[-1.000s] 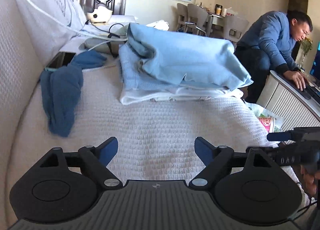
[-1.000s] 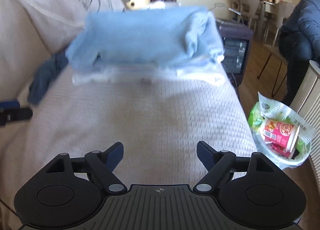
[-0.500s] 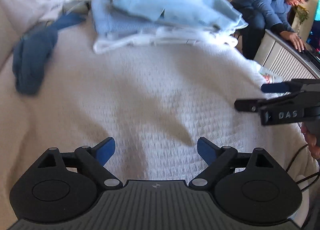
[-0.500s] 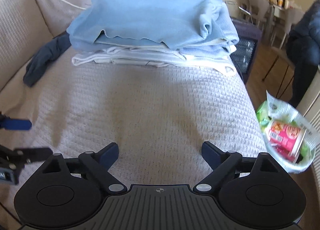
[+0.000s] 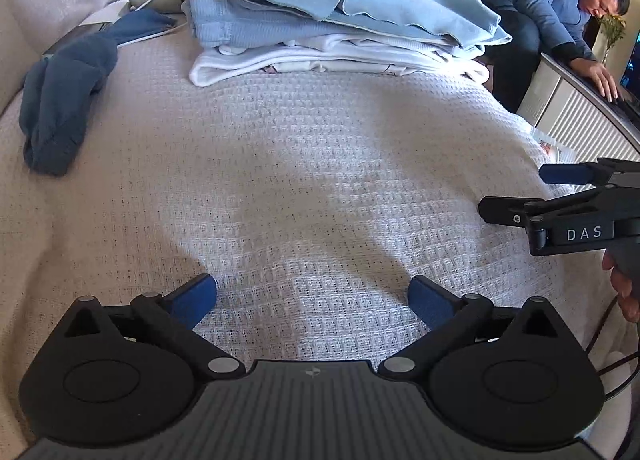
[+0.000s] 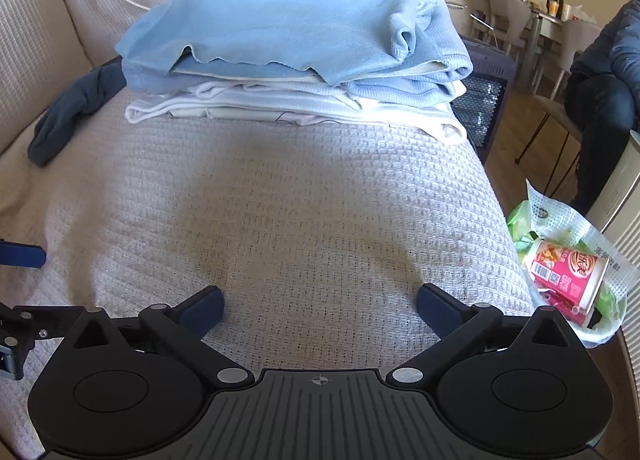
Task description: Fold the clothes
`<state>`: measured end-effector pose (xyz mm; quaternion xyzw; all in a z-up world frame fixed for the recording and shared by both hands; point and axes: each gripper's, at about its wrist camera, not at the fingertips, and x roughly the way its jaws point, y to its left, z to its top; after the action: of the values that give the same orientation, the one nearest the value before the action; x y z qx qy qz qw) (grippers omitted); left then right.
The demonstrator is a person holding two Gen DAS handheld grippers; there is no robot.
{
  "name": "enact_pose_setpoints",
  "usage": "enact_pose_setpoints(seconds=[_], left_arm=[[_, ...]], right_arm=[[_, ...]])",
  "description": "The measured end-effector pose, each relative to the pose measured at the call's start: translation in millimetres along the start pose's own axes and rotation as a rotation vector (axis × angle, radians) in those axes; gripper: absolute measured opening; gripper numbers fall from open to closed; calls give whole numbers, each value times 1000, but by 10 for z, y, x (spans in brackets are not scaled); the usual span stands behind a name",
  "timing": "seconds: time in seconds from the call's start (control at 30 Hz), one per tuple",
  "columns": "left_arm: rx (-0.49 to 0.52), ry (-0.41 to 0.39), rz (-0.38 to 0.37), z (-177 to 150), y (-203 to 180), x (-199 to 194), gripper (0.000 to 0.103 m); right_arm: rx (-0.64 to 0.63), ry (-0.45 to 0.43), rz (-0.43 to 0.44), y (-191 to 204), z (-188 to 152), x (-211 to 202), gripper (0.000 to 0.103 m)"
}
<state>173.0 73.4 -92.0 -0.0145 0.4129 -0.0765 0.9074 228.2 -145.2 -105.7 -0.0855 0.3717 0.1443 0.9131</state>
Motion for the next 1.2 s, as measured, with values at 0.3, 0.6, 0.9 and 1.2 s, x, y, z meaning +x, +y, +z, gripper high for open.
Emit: enact_pose_setpoints(seconds=[0.3, 0.6, 0.9, 1.2], left_arm=[[-10, 6, -2, -3, 20, 1, 103], [-23, -4, -2, -4, 21, -1, 103], [-32, -26, 12, -31, 7, -10, 103], [-29, -37, 15, -42, -7, -13, 103]], right_arm=[[-15, -15, -9, 20, -29, 0, 103], [-26, -29, -15, 35, -48, -2, 103], [-35, -38, -18, 39, -59, -2, 103], [-45, -46, -20, 49, -71, -4, 103]])
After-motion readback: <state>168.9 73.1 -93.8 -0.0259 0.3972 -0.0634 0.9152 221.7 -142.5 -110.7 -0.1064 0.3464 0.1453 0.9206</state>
